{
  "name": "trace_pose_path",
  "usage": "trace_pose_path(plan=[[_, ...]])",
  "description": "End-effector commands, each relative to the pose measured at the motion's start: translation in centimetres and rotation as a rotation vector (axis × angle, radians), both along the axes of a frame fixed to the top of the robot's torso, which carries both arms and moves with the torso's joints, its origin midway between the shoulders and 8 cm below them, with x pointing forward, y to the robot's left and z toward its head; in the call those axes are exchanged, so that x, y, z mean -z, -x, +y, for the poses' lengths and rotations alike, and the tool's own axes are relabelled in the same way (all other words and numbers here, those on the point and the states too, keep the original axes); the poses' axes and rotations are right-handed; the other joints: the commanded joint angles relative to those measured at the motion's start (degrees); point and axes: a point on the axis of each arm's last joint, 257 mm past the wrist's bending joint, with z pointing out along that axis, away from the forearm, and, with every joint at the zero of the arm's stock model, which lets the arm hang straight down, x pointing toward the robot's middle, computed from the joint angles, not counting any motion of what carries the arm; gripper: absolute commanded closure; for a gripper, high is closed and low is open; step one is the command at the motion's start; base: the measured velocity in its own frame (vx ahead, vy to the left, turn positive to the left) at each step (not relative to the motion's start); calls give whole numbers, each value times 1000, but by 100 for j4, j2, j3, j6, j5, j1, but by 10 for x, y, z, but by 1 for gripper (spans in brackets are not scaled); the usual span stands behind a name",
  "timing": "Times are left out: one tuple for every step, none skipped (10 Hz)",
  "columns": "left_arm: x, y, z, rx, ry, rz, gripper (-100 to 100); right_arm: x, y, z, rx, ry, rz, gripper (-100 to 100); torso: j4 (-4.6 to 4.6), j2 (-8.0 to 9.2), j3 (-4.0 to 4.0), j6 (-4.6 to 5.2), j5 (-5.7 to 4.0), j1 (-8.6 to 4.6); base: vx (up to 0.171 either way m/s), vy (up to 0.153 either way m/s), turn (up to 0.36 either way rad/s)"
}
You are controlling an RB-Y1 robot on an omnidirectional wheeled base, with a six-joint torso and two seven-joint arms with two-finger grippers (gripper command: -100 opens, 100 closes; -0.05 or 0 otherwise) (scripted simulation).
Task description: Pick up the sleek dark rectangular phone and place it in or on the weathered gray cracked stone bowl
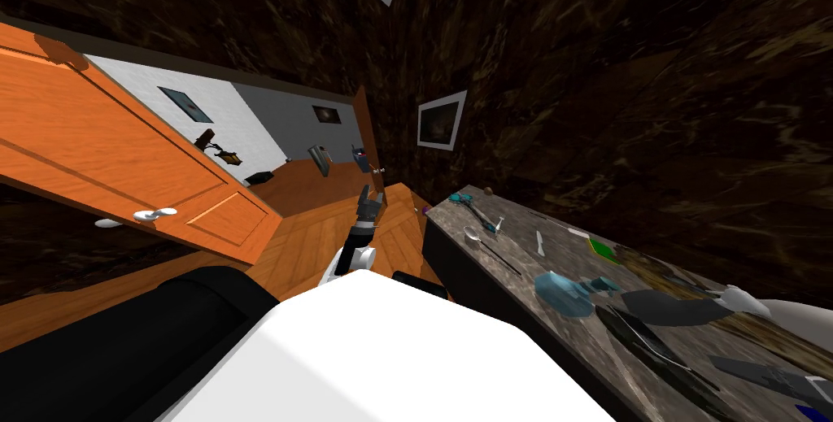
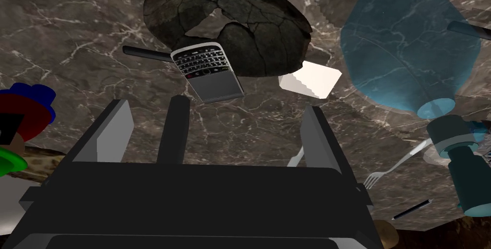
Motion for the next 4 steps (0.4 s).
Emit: trace_pose_path(plan=[[0, 0, 0, 0, 0, 0, 0, 0, 0, 0, 0, 0, 0, 0, 0, 0, 0, 0, 0, 0, 0, 0, 0], [0, 0, 0, 0, 0, 0, 0, 0, 0, 0, 0, 0, 0, 0, 0, -1, -1, 0, 0, 0, 0, 0, 0], [0, 0, 0, 0, 0, 0, 0, 0, 0, 0, 0, 0, 0, 0, 0, -2, -1, 0, 0, 0, 0, 0, 0], [0, 0, 0, 0, 0, 0, 0, 0, 0, 0, 0, 0, 0, 0, -1, -2, -1, 0, 0, 0, 0, 0, 0]])
